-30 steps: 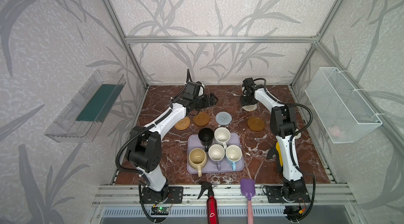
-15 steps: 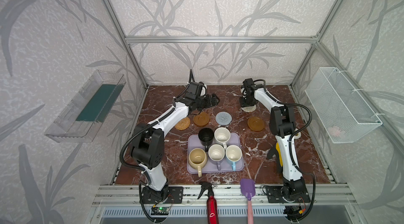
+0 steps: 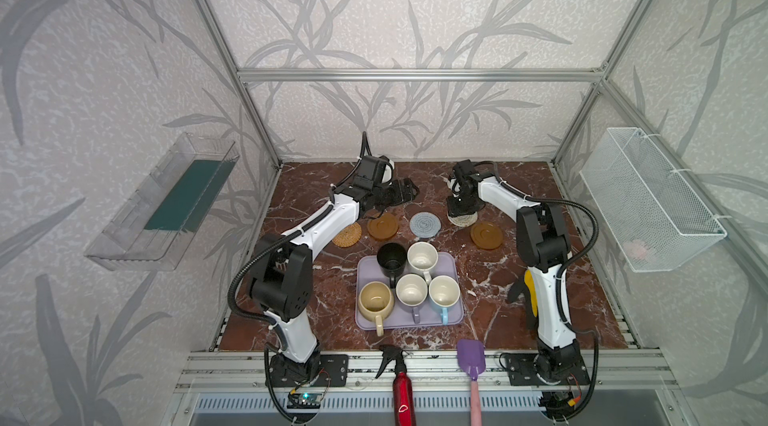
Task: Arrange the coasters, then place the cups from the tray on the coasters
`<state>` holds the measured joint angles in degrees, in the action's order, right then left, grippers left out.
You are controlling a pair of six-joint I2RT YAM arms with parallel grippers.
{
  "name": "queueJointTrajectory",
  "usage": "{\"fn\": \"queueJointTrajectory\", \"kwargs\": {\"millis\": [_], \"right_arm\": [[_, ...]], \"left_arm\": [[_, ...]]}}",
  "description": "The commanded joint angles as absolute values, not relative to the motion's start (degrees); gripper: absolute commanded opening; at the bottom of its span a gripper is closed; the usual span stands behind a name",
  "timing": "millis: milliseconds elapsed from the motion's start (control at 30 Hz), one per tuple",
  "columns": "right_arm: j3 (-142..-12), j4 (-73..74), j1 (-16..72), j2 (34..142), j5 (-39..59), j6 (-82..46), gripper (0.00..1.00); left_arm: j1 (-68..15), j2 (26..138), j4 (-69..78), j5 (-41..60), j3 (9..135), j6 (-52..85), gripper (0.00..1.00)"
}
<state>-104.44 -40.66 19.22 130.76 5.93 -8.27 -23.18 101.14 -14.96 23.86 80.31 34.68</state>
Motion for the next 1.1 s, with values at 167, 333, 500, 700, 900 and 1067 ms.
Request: {"fn": "queueJointTrajectory", "kwargs": {"millis": [167,333,500,700,900,1067], "right_arm": [[-97.1,-43.45,20.04,127.48,6.33,-10.91,0.42],[-94.47,-41.8,20.14,125.6,9.65,-10.28,0.42],[-98.35,-45.42,20.98,127.4,9.84,-8.38,0.41],[-93.84,-42.62,21.35,125.93,9.87,-9.32,0.42],[-95.18,-43.01,21.36,127.27,9.95,-7.19,0.43],[-95.36,-42.54,21.36,125.76,9.49,-7.42,0.44]], "left_arm": [[-23.8,99.55,-15.39,23.2,81.83,34.37,0.93],[-24.13,99.51,-15.31,23.2,82.0,34.57,0.93],[-24.19,99.94,-15.39,23.28,82.3,34.59,0.93],[-24.38,100.14,-15.47,23.19,82.61,34.62,0.93],[-24.52,100.15,-16.14,22.94,82.91,34.2,0.93],[-24.51,100.15,-16.15,23.12,83.02,34.22,0.93]]}}
